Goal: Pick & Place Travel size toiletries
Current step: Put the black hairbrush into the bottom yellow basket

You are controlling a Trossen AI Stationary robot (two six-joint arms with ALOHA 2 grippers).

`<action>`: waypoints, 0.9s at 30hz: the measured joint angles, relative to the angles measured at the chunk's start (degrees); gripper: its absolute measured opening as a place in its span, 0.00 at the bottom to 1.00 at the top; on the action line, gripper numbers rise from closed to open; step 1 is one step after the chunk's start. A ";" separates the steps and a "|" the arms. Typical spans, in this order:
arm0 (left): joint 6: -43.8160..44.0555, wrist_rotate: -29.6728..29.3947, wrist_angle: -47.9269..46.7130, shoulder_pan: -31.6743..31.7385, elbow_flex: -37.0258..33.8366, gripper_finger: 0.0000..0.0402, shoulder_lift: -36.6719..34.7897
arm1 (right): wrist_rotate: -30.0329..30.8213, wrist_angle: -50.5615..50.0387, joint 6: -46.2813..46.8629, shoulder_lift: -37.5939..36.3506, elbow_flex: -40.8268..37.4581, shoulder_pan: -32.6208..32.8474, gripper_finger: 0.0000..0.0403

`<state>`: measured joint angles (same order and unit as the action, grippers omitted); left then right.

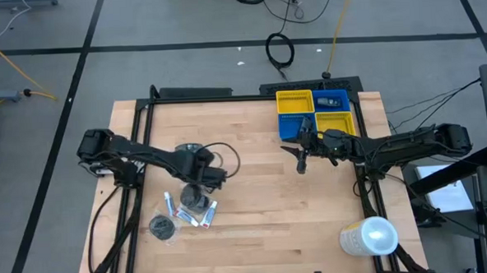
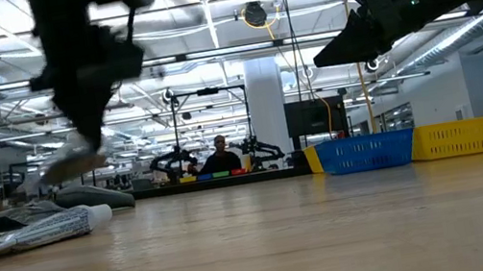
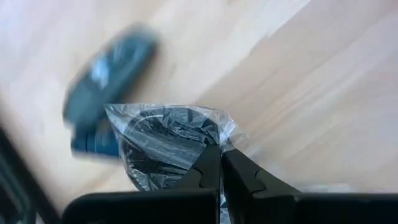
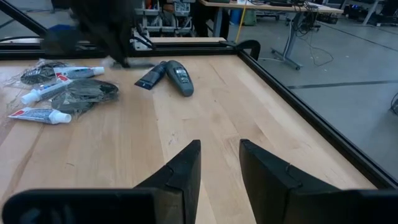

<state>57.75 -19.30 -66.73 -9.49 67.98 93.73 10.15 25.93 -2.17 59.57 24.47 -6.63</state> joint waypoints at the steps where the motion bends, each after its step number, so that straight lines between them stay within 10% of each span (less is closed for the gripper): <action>1: -1.80 -2.02 0.16 -0.47 2.09 0.00 0.00 | 0.00 0.00 0.00 0.00 0.00 0.00 0.26; 9: -22.30 -9.54 12.83 -1.34 11.50 0.00 -0.07 | 0.00 0.00 0.00 0.00 0.00 0.00 0.26; 27: -52.75 23.92 43.58 5.30 11.73 0.00 -0.09 | -10.25 7.39 -8.59 0.02 0.00 2.28 0.26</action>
<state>4.99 4.62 -23.16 -4.19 79.70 93.65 -0.10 33.33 -10.76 59.59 24.47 -4.35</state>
